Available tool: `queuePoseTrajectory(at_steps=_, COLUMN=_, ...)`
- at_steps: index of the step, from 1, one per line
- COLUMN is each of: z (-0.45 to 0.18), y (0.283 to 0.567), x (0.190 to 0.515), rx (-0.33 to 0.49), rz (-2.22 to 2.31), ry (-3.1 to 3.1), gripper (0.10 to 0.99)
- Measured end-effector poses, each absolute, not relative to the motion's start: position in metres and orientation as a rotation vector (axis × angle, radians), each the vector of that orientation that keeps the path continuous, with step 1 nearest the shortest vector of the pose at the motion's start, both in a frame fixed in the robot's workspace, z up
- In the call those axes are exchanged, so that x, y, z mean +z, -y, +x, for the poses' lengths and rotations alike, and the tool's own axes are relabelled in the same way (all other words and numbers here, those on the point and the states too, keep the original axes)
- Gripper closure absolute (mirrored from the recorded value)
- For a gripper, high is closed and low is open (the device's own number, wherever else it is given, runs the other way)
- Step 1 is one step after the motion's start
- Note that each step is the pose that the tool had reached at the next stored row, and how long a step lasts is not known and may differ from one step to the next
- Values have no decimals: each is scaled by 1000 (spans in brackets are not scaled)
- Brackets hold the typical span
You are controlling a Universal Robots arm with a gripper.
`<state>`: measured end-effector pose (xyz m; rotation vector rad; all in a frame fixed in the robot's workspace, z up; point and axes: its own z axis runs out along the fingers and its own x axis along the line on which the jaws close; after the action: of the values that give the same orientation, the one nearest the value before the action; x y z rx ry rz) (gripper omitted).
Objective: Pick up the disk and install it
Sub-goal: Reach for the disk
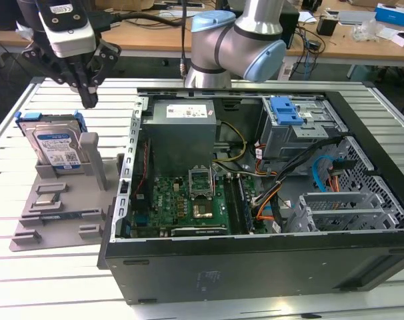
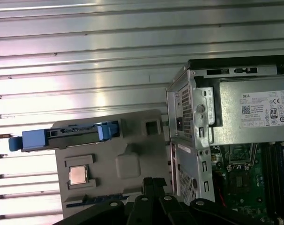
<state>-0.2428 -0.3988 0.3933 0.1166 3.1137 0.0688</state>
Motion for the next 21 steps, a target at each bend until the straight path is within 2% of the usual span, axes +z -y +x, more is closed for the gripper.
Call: queuePoseTrajectory(at_steps=21, z=-277, y=399, x=393, rx=69, rz=117, ry=-3114, gripper=980)
